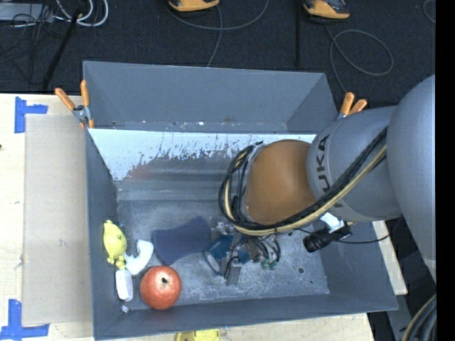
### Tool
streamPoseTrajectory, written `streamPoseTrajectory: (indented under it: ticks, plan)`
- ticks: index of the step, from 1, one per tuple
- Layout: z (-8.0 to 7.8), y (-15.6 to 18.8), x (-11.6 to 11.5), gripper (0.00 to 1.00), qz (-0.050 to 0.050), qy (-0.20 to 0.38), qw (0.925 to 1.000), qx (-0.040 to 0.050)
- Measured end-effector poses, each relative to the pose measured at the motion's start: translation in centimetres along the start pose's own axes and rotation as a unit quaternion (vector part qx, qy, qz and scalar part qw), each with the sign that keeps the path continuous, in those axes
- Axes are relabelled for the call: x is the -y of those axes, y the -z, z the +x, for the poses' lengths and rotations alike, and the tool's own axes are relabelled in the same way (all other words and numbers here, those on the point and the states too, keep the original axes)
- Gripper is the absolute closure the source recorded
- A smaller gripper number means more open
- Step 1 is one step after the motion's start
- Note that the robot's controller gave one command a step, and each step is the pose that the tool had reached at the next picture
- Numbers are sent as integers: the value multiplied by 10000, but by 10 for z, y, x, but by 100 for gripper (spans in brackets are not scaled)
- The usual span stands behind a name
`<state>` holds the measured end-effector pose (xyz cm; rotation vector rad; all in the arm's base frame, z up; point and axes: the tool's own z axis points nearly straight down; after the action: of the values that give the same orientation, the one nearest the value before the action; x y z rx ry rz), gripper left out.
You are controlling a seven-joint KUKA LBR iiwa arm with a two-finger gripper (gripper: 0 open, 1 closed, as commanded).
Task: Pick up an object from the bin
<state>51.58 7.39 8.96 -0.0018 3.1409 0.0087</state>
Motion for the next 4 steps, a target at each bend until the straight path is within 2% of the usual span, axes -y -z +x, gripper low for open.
streamPoseTrajectory:
  ticks: [1,2,3,4]
  plan:
    - [0,0,0,100,-1,-3,10000,0]
    - [10,52,2,100,22,45,10000,-12]
    - [-17,32,50,0,27,412,9991,-11]
    - [-18,32,49,100,24,398,9992,-7]
